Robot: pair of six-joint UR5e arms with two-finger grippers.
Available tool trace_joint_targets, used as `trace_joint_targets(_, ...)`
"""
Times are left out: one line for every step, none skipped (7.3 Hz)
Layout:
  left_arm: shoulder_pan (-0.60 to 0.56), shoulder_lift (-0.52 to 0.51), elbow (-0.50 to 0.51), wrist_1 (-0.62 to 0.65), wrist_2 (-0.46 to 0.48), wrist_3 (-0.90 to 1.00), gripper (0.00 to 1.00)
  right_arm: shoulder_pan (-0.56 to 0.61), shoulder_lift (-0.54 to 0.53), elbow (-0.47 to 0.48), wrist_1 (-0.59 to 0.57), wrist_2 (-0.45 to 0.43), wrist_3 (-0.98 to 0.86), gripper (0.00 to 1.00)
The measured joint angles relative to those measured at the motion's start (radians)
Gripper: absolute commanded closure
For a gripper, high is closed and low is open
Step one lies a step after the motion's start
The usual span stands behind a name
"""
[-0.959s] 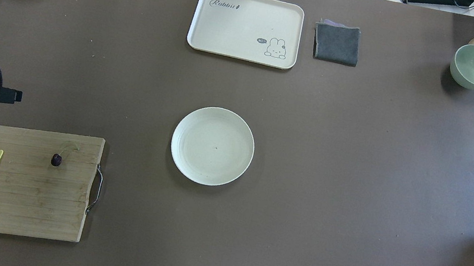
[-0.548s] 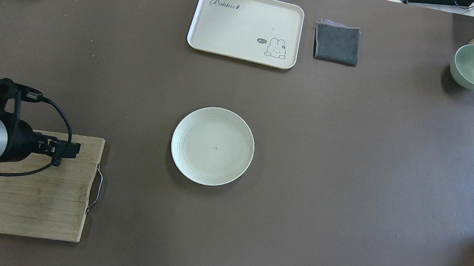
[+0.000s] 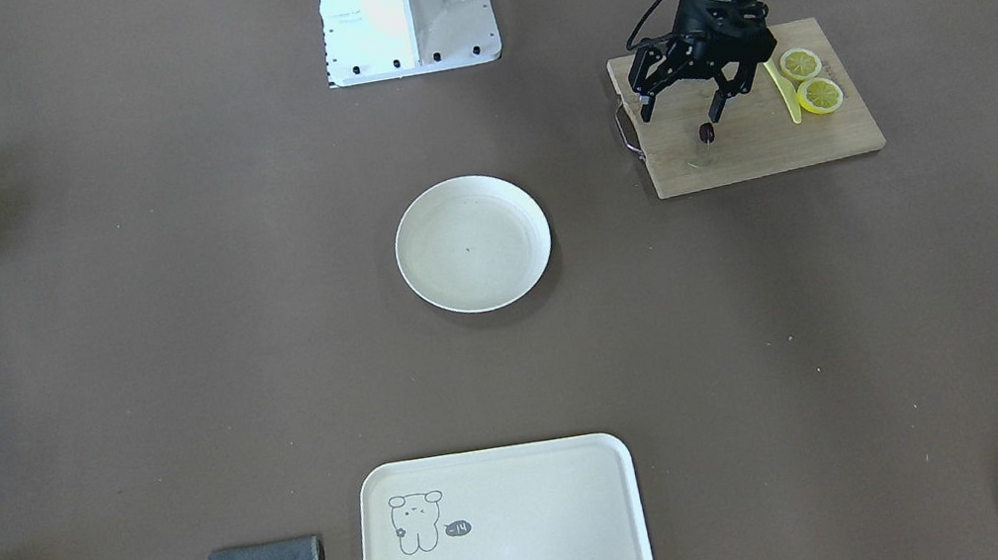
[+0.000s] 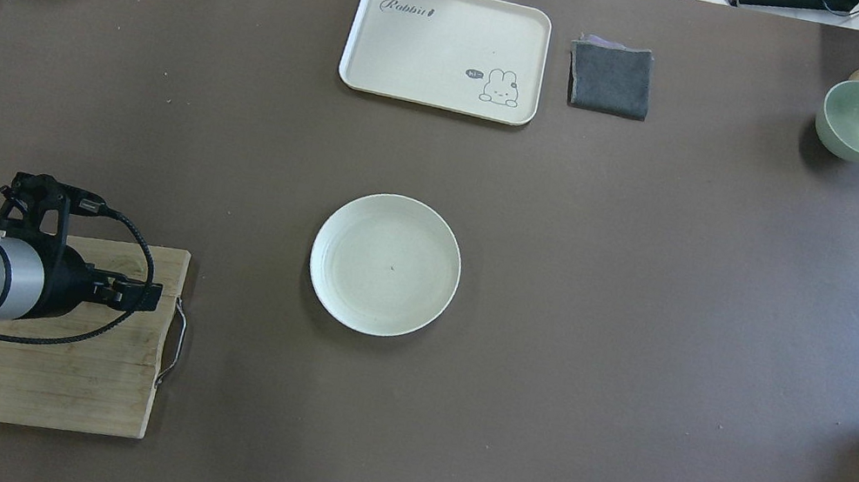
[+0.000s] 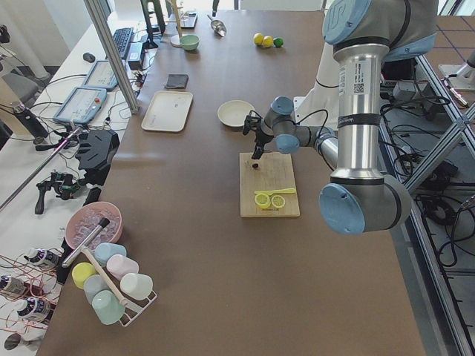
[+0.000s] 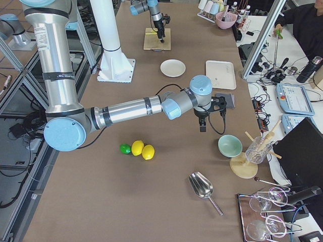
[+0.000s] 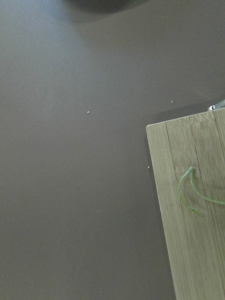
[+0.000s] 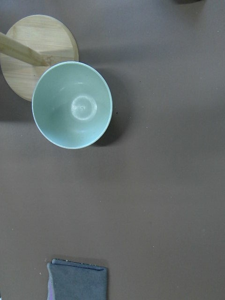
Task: Place red cherry on plate
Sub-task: 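Lower the left gripper and close it on the dark cherry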
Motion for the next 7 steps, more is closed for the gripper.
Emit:
trace_joint_targets(0.000,0.016,0.004,0.000,0.000,0.002,0.02,0.000,0.000,0.000,0.000,0.000,0.001,0.00)
trace_joint_targets(0.001,0.025,0.013,-0.001,0.000,0.003,0.11,-0.001,0.000,0.001,0.001,-0.001,0.001,0.00)
trace_joint_targets(0.002,0.024,0.024,-0.002,0.000,0.003,0.17,-0.002,-0.004,0.003,0.002,-0.002,0.001,0.00)
trace_joint_targets(0.003,0.023,0.030,-0.003,0.000,0.004,0.17,-0.002,-0.009,0.007,0.002,-0.002,0.001,0.00)
trace_joint_targets(0.005,0.020,0.039,-0.003,0.000,0.004,0.17,-0.002,-0.012,0.010,0.003,-0.002,0.000,0.00)
trace_joint_targets(0.008,0.017,0.055,-0.009,-0.001,0.006,0.23,-0.002,-0.013,0.011,0.003,-0.001,0.000,0.00)
trace_joint_targets(0.009,0.016,0.065,-0.020,0.000,0.014,0.31,-0.002,-0.014,0.012,0.003,0.000,0.000,0.00)
